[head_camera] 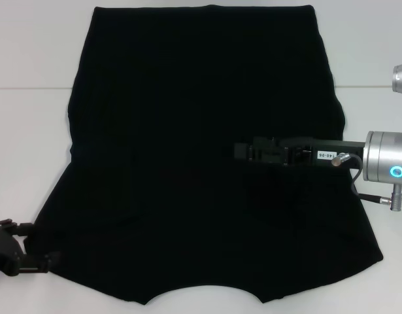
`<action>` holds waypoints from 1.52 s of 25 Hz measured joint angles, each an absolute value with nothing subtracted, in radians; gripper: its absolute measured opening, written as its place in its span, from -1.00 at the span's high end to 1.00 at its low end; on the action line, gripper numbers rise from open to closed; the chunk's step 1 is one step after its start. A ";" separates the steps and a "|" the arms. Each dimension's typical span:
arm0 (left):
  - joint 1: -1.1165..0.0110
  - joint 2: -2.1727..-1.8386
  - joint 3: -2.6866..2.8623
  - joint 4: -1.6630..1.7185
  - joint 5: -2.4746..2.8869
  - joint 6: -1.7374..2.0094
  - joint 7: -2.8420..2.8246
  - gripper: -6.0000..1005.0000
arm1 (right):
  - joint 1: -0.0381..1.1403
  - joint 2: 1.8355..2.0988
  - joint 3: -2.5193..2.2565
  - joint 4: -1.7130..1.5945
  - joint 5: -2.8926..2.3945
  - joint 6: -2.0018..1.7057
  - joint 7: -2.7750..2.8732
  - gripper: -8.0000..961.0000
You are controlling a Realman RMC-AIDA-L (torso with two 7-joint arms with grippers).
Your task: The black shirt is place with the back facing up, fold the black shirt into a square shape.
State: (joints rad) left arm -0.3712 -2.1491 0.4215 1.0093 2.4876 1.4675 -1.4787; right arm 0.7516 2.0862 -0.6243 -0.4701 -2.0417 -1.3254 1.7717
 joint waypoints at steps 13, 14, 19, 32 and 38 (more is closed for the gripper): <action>-0.374 -2.155 0.449 1.009 2.488 1.489 -1.482 -0.85 | 0.752 2.086 -0.624 -0.473 -2.040 -1.331 1.772 -0.71; -0.375 -2.155 0.449 1.009 2.488 1.492 -1.482 -0.85 | 0.752 2.086 -0.624 -0.473 -2.040 -1.332 1.772 -0.71; -0.380 -2.155 0.449 1.012 2.487 1.500 -1.484 -0.79 | 0.752 2.085 -0.623 -0.474 -2.040 -1.338 1.772 -0.71; -0.389 -2.137 0.474 1.004 2.492 1.505 -1.534 -0.36 | 0.752 2.085 -0.623 -0.474 -2.038 -1.342 1.772 -0.71; -0.391 -2.137 0.474 1.001 2.493 1.508 -1.549 0.12 | 0.745 2.082 -0.623 -0.474 -2.029 -1.352 1.770 -0.71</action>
